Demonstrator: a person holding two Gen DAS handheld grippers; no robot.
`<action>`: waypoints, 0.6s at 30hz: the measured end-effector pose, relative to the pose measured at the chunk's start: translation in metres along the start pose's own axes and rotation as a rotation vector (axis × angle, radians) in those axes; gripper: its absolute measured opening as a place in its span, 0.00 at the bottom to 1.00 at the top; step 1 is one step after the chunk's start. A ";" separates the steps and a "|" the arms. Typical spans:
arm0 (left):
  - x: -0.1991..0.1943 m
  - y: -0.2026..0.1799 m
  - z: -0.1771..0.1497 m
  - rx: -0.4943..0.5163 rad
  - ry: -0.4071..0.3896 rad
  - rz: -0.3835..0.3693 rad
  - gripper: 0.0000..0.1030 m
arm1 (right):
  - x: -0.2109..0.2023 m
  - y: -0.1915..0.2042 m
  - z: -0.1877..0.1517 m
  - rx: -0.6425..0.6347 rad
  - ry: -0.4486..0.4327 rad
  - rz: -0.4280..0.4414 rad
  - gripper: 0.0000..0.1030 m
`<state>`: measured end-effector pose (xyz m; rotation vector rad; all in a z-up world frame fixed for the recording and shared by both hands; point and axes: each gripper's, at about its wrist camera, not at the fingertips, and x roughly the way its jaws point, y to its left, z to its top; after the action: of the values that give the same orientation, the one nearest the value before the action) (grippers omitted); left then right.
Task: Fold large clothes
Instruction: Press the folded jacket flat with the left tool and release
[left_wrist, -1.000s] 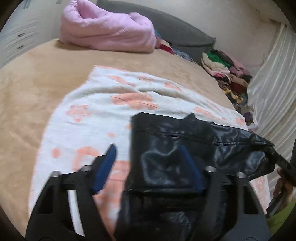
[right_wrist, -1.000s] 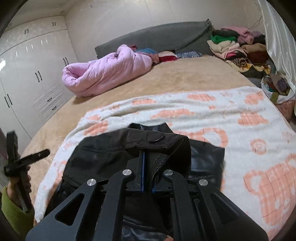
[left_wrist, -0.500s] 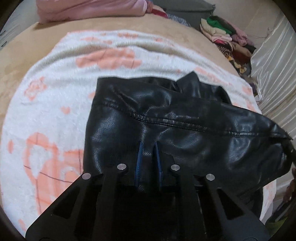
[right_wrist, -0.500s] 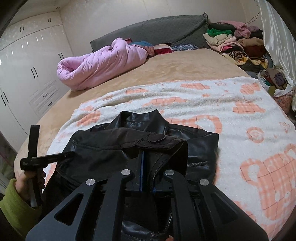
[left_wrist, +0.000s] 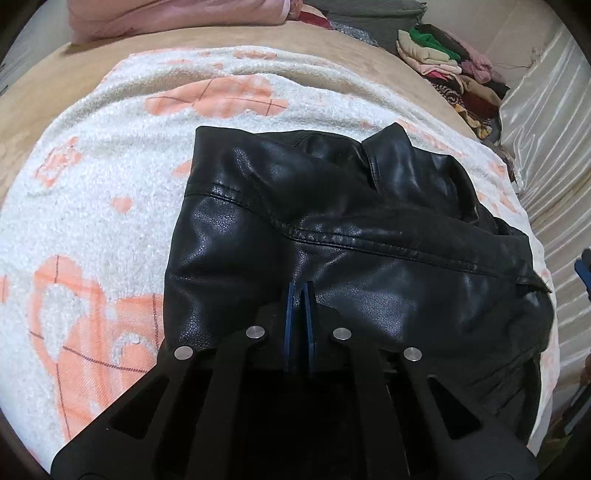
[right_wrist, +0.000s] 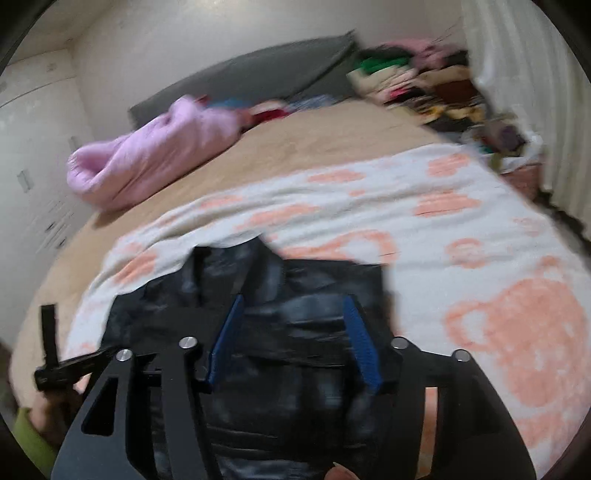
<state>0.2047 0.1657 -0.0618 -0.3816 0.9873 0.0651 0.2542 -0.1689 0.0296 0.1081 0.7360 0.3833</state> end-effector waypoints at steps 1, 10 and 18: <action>0.000 0.000 0.000 0.001 -0.001 0.000 0.01 | 0.014 0.017 -0.001 -0.061 0.028 0.010 0.49; -0.001 0.004 0.001 -0.002 -0.004 -0.027 0.01 | 0.118 0.056 -0.040 -0.188 0.285 -0.064 0.50; -0.004 0.009 0.003 -0.019 -0.016 -0.057 0.01 | 0.106 0.047 -0.041 -0.148 0.234 0.007 0.51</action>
<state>0.2026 0.1757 -0.0600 -0.4258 0.9605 0.0257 0.2843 -0.0871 -0.0575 -0.0753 0.9350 0.4604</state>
